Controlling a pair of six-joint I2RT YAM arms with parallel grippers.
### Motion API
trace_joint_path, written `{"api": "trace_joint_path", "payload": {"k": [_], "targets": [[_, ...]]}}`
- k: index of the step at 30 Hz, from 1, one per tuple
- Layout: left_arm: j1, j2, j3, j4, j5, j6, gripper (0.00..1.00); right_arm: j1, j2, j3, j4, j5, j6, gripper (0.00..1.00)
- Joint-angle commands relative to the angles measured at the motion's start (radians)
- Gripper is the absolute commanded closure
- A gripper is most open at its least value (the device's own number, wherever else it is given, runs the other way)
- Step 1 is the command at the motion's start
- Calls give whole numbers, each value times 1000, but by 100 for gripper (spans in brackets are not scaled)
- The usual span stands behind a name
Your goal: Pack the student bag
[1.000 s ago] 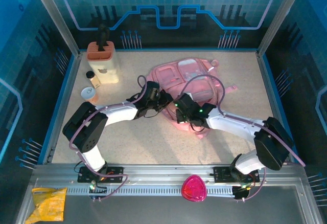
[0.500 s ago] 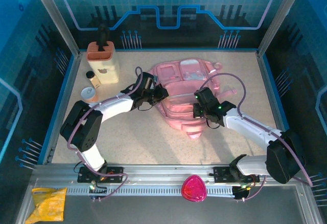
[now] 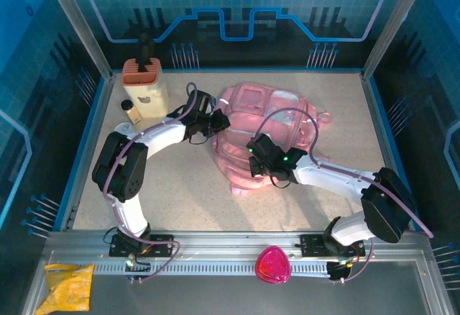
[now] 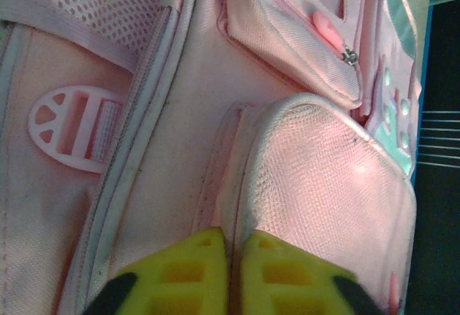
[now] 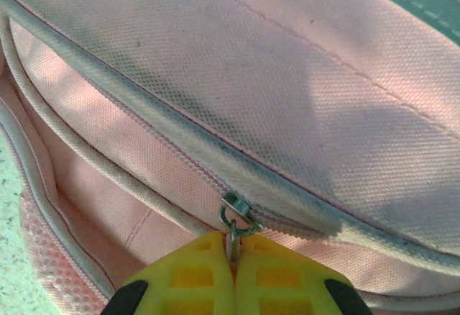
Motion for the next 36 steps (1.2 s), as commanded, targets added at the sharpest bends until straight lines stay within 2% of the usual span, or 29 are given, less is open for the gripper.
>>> {"api": "trace_joint_path", "payload": {"k": [1,3,6,9,13,20,25,32,36], "targets": [[21,-82,-33,48,12,-55,67,14,-1,26,-7,-22,29,100],[11,-137,-119,120,17,-135,54,13,-13,11,-6,-22,36,100],[-10,-217,-270,229,-17,-308,51,14,-40,-1,9,-32,46,100],[-52,-274,-363,305,-62,-424,49,14,-53,-35,19,-32,48,100],[-146,-300,-381,323,-136,-500,47,14,-54,-31,16,-35,53,100],[-267,-243,-376,394,-222,-652,47,14,-53,-42,26,-26,60,100],[-278,-197,-363,425,-253,-677,61,13,-37,-33,31,-25,58,100],[-258,-196,-310,292,-299,-582,100,4,-72,-21,-20,32,45,100],[-206,-202,-312,262,-276,-522,100,-32,-112,-35,-73,51,38,100]]}}
